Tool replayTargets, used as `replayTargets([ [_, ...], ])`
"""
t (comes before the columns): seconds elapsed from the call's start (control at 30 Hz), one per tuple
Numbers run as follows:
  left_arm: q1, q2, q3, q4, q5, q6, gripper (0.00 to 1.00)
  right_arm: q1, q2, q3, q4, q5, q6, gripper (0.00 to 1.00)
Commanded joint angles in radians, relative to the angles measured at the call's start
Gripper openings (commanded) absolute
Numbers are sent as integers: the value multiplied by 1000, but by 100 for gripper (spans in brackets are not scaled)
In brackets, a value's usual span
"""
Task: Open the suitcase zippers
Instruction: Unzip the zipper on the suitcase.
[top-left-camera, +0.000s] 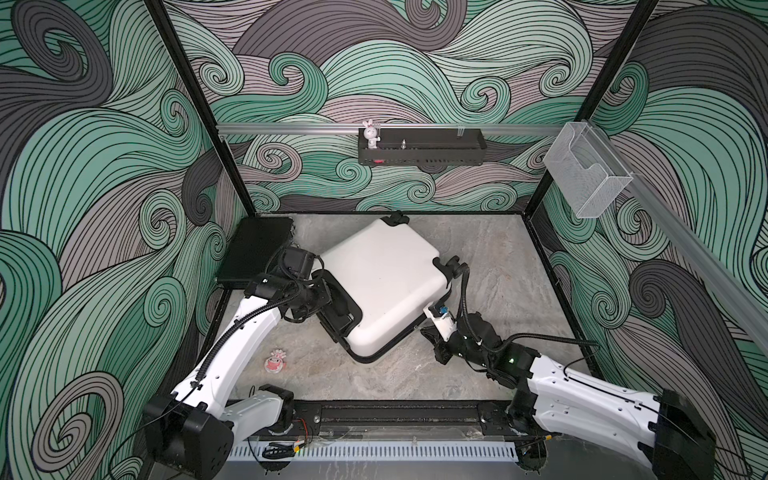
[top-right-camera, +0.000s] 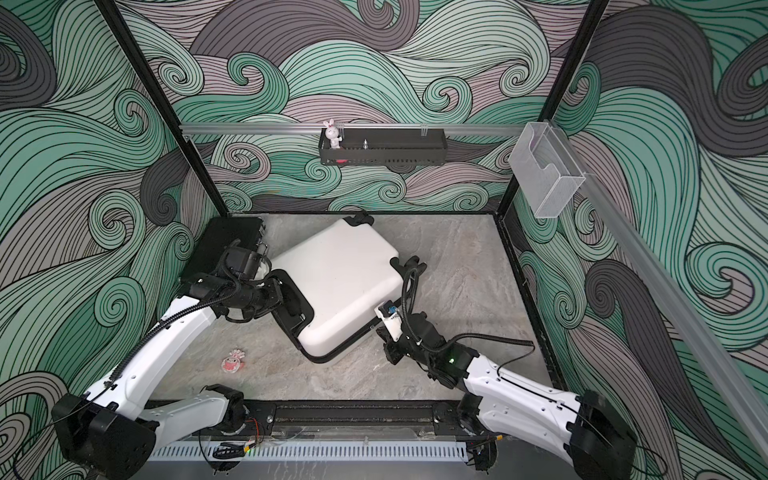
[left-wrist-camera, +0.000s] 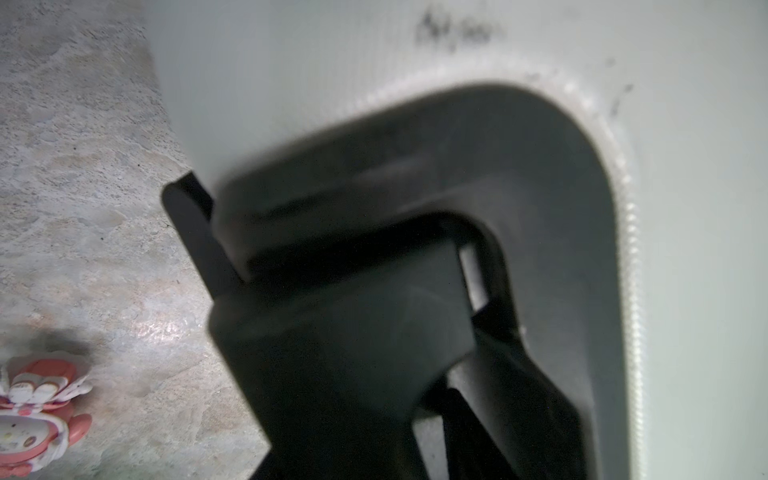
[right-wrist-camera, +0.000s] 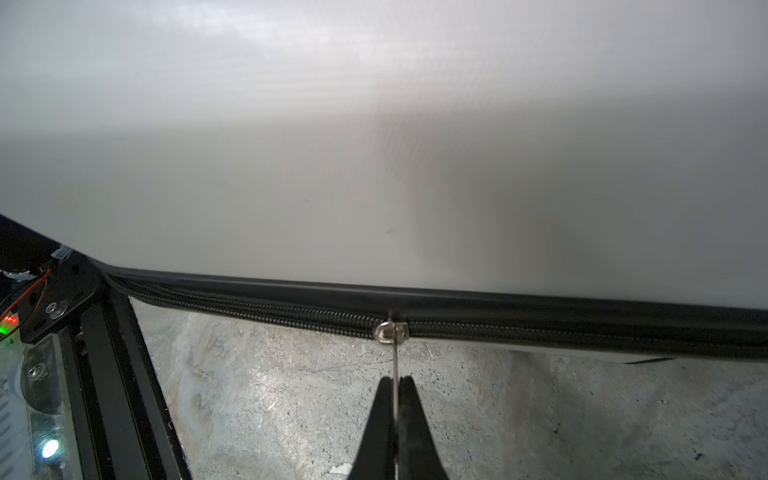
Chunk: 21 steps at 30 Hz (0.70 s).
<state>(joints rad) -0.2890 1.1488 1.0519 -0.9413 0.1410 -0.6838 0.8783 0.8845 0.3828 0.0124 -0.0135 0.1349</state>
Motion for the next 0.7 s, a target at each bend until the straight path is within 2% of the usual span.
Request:
replayTargets([
  [0.0,5,46,-6,-93,-113,91,44,-92,-50,-16,-47,-4,31,0],
  [0.17,20,57,-7,-98,-111,111,43,-254,-56,-11,-89,-81,39,0],
  [0.3,28,58,-7,-100,-106,118,43,-363,5,25,-88,-137,42,0],
  [0.67,48,68,-18,-111,-93,162,40,-670,184,77,86,-301,117,0],
])
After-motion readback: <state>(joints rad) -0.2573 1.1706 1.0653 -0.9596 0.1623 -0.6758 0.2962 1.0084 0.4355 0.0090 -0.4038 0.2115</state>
